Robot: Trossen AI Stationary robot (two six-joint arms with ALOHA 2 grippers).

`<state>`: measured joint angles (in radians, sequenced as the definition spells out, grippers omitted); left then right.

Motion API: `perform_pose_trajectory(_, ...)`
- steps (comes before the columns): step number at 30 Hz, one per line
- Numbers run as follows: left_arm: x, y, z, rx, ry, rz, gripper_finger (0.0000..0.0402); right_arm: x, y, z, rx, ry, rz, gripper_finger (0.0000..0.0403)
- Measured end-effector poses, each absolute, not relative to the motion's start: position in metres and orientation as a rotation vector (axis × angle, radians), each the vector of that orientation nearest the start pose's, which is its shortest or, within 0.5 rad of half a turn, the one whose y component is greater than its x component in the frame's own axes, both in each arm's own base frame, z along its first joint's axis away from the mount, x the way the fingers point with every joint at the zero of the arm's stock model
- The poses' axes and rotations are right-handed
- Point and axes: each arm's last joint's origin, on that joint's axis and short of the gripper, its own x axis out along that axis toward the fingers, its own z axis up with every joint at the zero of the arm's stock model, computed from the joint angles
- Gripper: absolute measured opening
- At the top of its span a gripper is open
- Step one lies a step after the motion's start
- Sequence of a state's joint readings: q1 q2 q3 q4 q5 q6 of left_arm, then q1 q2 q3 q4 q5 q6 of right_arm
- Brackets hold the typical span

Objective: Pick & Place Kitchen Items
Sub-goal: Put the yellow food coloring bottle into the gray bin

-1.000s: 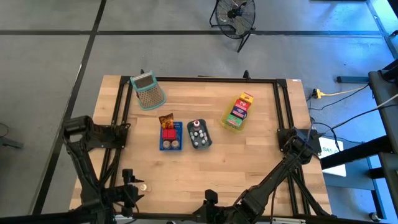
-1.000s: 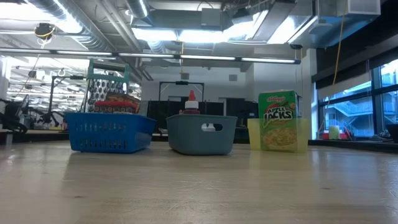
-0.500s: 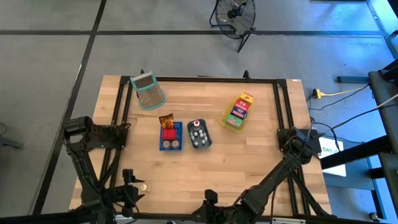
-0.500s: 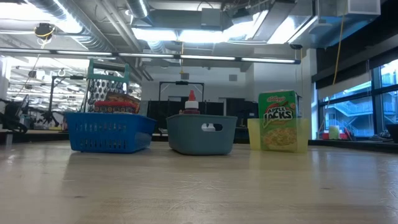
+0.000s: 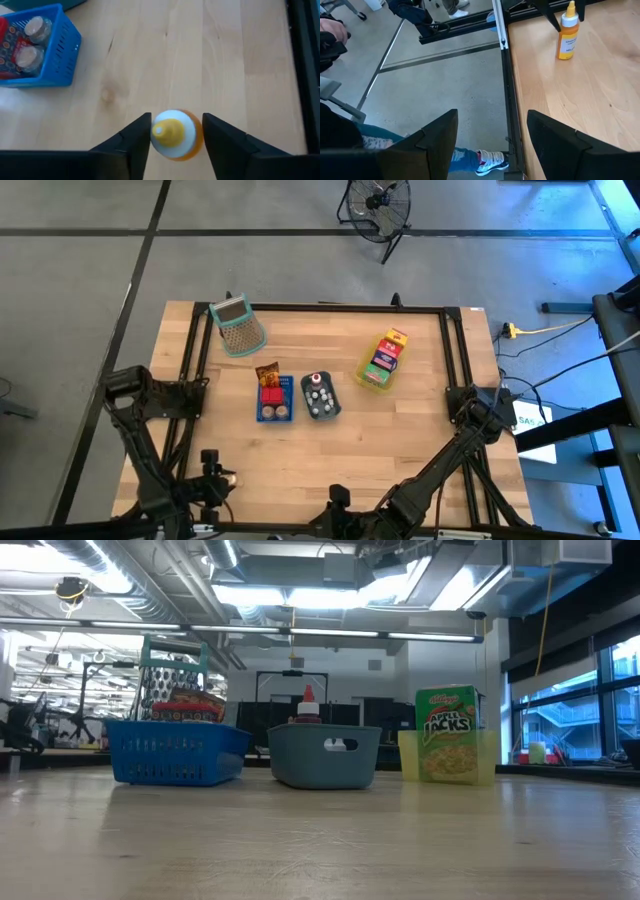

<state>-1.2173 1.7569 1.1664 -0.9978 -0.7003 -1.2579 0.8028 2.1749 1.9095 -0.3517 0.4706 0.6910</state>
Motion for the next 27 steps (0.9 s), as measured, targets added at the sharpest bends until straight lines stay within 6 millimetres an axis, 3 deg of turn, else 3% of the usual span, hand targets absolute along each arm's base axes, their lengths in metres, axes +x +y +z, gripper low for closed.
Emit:
perform_pose_trajectory(12,0.126,-0.278,0.187,0.134,0.911,0.205,0.012,0.355,0.35,0.26,0.299,0.579,0.134,0.024)
perform_pose_trajectory(18,0.13,-0.277,0.194,0.093,0.939,0.205,0.0118,0.351,0.355,0.261,0.218,0.566,0.174,0.024)
perform_pose_trajectory(22,0.146,-0.275,0.206,0.073,0.966,0.197,0.0118,0.345,0.361,0.262,0.115,0.528,0.189,0.024)
perform_pose_trajectory(27,0.177,-0.265,0.219,0.129,0.974,0.194,0.0118,0.336,0.37,0.27,-0.042,0.383,0.081,0.024)
